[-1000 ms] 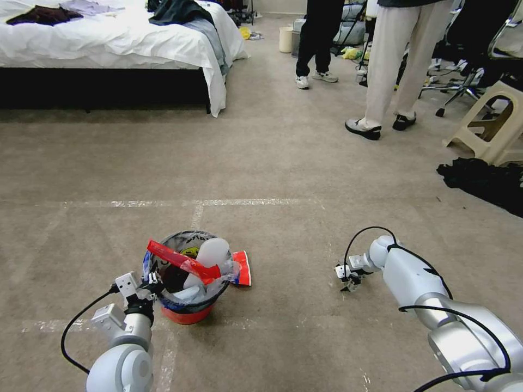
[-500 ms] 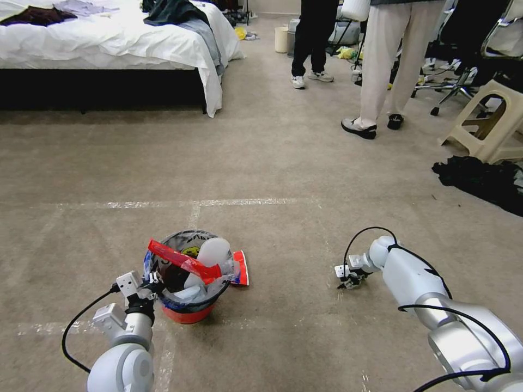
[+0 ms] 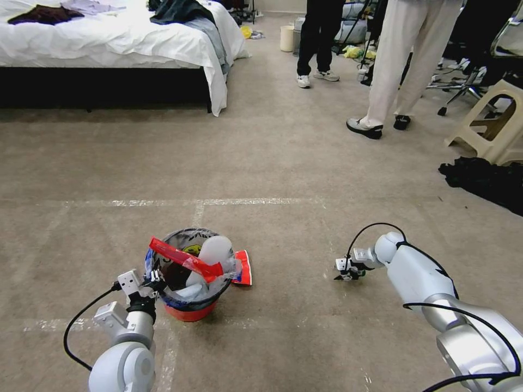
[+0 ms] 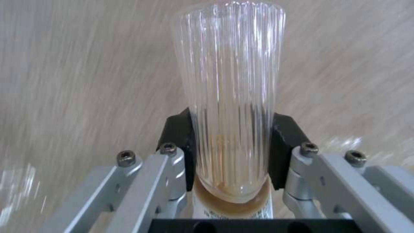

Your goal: Pick up the trash bin and place the garbage on the floor into it.

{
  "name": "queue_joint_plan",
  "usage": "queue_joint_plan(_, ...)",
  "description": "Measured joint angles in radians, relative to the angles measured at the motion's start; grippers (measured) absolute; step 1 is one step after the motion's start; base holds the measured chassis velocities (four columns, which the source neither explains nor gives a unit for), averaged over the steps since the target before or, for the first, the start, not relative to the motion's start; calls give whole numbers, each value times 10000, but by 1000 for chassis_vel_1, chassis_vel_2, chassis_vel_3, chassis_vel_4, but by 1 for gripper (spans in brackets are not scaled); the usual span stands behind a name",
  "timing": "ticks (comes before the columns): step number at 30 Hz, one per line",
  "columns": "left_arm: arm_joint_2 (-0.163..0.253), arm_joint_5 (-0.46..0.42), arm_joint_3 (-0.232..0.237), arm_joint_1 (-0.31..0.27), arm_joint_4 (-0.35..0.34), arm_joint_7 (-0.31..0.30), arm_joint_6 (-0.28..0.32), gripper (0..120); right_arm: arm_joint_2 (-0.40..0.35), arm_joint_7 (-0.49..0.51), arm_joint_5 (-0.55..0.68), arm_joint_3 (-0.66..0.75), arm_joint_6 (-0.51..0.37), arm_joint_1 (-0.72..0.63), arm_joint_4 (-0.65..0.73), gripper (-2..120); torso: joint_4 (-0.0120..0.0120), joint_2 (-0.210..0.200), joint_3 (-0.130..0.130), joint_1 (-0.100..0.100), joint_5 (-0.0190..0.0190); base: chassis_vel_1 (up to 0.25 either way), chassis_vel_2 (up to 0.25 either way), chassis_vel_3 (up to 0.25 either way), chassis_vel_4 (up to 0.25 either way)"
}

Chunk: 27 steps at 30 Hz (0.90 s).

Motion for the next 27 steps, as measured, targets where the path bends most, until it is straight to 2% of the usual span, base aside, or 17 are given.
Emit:
queue_joint_plan(1, 26, -12, -13, 10, -9, 3, 3, 4, -17, 26, 848, 36, 30, -18, 174, 30, 0, 0, 0, 0, 0, 0, 0, 0, 0)
queue_joint_plan(2, 26, -12, -13, 10, -9, 3, 3, 4, -17, 26, 848, 36, 30, -18, 174, 30, 0, 0, 0, 0, 0, 0, 0, 0, 0)
queue_joint_plan(3, 56, -30, -29, 11, -18, 5, 5, 4, -18, 132, 2056, 54, 65, -64, 445, 30, 0, 1, 0, 0, 1, 0, 0, 0, 0)
queue_joint_plan(4, 56, -30, -29, 11, -18, 5, 5, 4, -18, 132, 2056, 54, 65, -64, 445, 30, 0, 1, 0, 0, 1, 0, 0, 0, 0)
queue_joint_plan(7, 112, -58, -33, 1, -49, 0, 64, 4, -15, 761, 5206, -12, 140, -239, 1231, 30, 0, 1, 0, -2, 0, 0, 0, 0, 0)
queue_joint_plan(8, 112, -58, -33, 1, -49, 0, 64, 4, -15, 761, 5206, -12, 140, -239, 1231, 30, 0, 1, 0, -2, 0, 0, 0, 0, 0)
queue_joint_plan(10, 165, -207, 27, 2, -184, -91, 231, 4, -4, 1440, 7161, -128, 140, -459, 2117, 30, -1, 2, -1, -2, 0, 0, 0, 0, 0)
queue_joint_plan(11, 165, -207, 27, 2, -184, -91, 231, 4, -4, 1440, 7161, -128, 140, -459, 2117, 30, -1, 2, -1, -2, 0, 0, 0, 0, 0)
queue_joint_plan(13, 197, -285, 59, -17, -202, -181, 274, 4, 35, 2023, 8779, -276, 102, -588, 2957, 30, -3, 3, -1, -2, -1, 0, 0, 0, 0)
queue_joint_plan(14, 197, -285, 59, -17, -202, -181, 274, 4, 35, 2023, 8779, -276, 102, -588, 2957, 30, -3, 3, -1, -2, -1, 0, 0, 0, 0)
queue_joint_plan(16, 229, -328, 84, -52, -188, -303, 279, 4, 146, 2432, 10026, -445, 80, -604, 3758, 30, -2, 3, -1, -3, -1, 0, 0, 0, 0)
queue_joint_plan(17, 261, -425, 164, -45, -157, -456, 368, 4, 286, 2802, 11153, -891, 61, -418, 4681, 30, 1, 3, 0, -1, 0, 0, 0, 0, 0)
queue_joint_plan(18, 261, -425, 164, -45, -157, -456, 368, 4, 286, 2802, 11153, -891, 61, -418, 4681, 30, 1, 3, 0, -1, 0, 0, 0, 0, 0)
queue_joint_plan(21, 258, -668, 294, -7, -201, -584, 546, 4, 375, 3085, 12756, -1933, -145, 85, 6227, 30, 1, 3, -1, -2, -2, 0, 0, 0, 0)
queue_joint_plan(27, 224, -758, 307, -8, -248, -630, 611, 4, 237, 3195, 13934, -3121, -449, 441, 7845, 30, 3, 4, 0, -3, -1, 0, 0, 0, 0)
